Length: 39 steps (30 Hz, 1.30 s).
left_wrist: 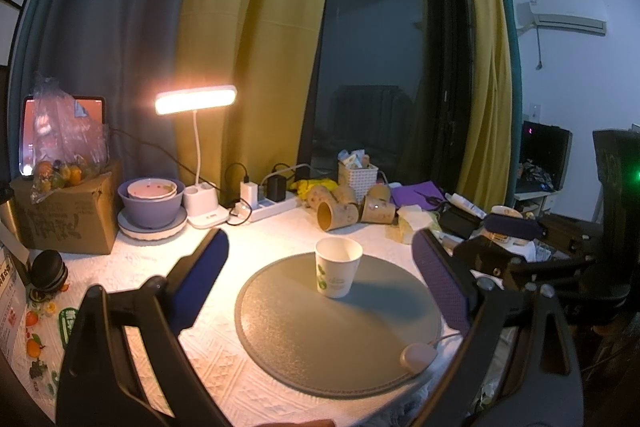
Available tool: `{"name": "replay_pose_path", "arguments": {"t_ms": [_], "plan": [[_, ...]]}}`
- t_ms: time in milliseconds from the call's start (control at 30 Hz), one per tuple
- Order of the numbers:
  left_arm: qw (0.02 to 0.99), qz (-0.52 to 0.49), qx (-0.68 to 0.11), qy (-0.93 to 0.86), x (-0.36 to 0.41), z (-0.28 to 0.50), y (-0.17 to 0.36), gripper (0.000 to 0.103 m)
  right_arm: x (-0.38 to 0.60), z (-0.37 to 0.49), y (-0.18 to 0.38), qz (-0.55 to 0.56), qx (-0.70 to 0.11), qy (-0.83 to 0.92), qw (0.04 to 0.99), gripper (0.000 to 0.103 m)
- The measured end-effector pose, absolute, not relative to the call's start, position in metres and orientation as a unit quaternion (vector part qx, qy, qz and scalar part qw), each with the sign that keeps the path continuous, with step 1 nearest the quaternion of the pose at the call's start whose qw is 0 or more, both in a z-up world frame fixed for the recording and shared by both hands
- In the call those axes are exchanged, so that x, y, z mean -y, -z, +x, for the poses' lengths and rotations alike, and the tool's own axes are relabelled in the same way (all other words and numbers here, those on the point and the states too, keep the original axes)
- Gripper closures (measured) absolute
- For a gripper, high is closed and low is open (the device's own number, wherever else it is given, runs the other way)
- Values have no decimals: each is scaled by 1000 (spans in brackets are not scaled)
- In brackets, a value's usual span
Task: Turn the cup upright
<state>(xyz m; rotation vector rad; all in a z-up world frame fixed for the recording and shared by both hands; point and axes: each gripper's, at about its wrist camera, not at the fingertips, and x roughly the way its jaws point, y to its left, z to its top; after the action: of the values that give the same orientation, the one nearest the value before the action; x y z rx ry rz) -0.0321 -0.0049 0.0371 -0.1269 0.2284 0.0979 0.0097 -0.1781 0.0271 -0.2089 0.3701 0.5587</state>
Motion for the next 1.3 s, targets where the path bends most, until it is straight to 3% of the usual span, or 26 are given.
{"name": "replay_pose_path", "arguments": {"t_ms": [1300], "plan": [[991,-64,-114,-36,10,-35,-38,9,179,11,-26,-101,-183,-274,939,33]]}}
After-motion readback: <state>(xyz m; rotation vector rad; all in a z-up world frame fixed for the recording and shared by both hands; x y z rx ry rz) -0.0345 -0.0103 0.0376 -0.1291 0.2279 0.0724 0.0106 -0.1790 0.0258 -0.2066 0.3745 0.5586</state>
